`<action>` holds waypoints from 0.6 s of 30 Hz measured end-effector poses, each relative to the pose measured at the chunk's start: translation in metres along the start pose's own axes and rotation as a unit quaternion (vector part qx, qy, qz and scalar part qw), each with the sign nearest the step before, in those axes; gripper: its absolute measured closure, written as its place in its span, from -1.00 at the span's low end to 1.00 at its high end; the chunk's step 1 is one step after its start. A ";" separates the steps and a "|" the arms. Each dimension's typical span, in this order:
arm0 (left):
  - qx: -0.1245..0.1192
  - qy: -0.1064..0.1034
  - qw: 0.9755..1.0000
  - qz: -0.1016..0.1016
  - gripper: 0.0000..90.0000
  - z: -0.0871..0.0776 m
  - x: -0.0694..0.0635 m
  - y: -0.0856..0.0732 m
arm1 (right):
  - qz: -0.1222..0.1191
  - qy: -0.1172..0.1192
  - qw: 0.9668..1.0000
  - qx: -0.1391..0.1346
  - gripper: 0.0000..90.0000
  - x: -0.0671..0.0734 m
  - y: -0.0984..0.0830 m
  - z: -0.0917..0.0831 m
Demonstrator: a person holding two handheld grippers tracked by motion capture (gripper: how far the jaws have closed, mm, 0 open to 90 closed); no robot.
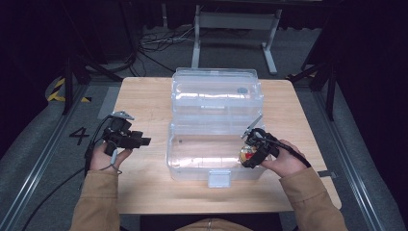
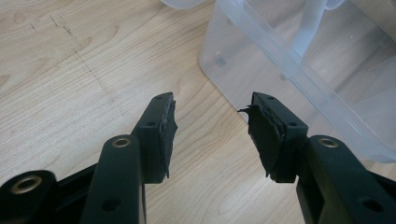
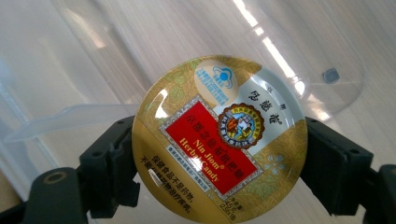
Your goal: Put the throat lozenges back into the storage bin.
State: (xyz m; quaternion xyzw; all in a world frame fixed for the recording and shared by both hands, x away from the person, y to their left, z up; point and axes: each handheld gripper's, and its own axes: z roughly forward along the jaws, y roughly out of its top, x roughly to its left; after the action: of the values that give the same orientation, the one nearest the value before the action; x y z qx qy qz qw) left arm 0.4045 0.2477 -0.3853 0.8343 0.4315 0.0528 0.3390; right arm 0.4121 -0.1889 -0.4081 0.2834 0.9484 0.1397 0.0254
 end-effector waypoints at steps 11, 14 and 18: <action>0.001 0.000 1.000 0.000 0.14 0.000 0.000 0.000 | 0.031 -0.026 0.999 0.012 -0.55 0.004 0.004 0.007; 0.001 0.000 1.000 0.001 0.14 0.000 0.001 0.000 | 0.033 -0.040 0.999 0.017 -0.55 0.006 0.005 0.009; 0.002 0.000 1.000 0.001 0.14 0.000 0.001 0.000 | 0.042 -0.041 0.998 0.016 -0.55 0.006 0.005 0.009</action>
State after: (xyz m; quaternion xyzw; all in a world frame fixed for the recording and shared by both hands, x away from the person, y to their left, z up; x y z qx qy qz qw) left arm 0.4050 0.2487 -0.3858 0.8353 0.4308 0.0522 0.3377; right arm 0.4110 -0.1793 -0.4148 0.3292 0.9359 0.1134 0.0537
